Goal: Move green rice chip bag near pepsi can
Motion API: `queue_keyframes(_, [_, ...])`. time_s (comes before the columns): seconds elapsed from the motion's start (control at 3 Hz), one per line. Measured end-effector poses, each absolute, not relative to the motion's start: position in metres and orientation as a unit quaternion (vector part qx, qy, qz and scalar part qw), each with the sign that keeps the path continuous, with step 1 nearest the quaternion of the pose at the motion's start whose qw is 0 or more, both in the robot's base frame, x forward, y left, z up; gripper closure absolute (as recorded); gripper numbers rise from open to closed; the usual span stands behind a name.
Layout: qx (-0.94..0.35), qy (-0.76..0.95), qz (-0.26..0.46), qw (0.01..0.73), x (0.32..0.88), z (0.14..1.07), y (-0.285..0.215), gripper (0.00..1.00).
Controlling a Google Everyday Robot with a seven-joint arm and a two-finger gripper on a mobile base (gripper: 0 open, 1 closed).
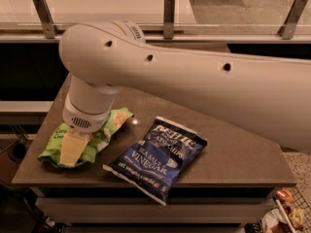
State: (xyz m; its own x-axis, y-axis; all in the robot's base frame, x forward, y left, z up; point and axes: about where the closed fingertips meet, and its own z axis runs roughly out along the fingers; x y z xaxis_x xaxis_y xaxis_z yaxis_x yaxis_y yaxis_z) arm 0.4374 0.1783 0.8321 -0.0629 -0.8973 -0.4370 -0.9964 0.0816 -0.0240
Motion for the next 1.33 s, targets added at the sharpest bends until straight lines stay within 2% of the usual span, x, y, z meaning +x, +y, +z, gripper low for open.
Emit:
queue_keyframes(0.67, [-0.662,0.715,0.143,0.173,0.437,0.833,0.178,1.0])
queue_keyframes(1.33, [-0.641,0.694,0.114,0.306,0.479,0.89,0.128,1.0])
